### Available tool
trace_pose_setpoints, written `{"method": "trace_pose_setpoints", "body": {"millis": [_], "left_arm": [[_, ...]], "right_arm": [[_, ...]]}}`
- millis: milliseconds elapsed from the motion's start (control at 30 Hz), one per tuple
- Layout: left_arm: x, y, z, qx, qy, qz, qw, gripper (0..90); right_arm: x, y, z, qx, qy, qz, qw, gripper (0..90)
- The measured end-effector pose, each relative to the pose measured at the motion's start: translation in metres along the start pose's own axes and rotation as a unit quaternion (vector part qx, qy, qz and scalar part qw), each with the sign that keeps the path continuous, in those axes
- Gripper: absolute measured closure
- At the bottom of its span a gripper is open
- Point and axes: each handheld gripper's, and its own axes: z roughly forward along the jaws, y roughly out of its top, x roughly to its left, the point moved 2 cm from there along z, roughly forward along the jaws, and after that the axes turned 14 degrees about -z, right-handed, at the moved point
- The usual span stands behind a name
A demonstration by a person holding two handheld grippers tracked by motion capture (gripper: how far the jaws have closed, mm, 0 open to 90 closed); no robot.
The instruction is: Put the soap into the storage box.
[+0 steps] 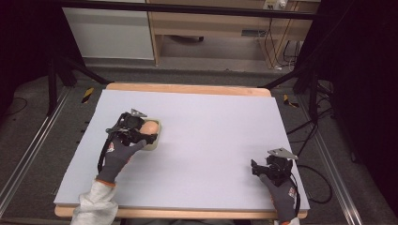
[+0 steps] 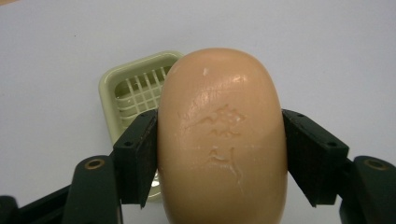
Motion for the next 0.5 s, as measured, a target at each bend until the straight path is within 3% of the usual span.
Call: {"method": "trace_pose_setpoints", "body": {"millis": [500], "left_arm": [[0.014, 0.010, 0.019, -0.002, 0.020, -0.033, 0.9993, 31.9]], "right_arm": [[0.001, 0.000, 0.001, 0.002, -0.001, 0.000, 1.0000, 7.9]]}}
